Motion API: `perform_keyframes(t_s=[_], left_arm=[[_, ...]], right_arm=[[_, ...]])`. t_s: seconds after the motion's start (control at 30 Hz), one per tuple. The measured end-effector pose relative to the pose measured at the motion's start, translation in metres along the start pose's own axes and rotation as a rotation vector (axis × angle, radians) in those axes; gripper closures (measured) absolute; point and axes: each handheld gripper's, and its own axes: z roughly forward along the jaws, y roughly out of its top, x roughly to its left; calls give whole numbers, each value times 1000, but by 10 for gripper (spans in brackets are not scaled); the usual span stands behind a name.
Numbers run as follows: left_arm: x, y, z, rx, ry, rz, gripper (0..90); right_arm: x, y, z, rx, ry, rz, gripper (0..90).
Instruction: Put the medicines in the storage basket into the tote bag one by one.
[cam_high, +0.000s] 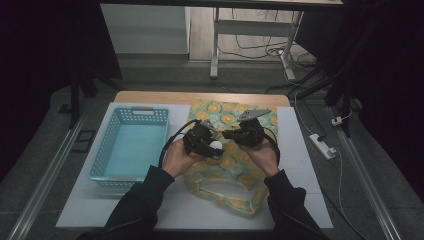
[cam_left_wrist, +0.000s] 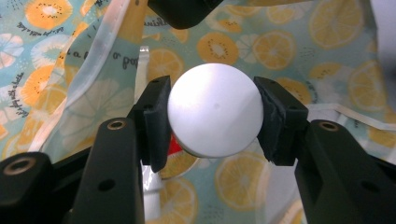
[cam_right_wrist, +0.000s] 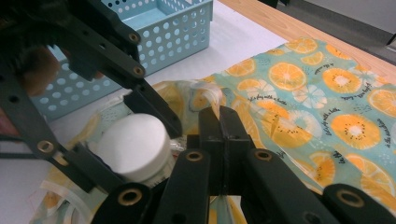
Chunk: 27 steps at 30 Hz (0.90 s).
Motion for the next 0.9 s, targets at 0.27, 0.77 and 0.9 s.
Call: perform_keyframes(t_s=[0.27, 0.77, 0.9], left_arm=[[7, 1, 17, 8, 13, -19, 503], [15, -3, 36, 14, 48, -37, 501], [16, -3, 36, 6, 46, -51, 497]], right_arm=[[-1, -1, 0, 5, -8, 4, 897], [-2, -2, 2, 19, -16, 0, 897], [-1, -2, 2, 17, -14, 2, 897]])
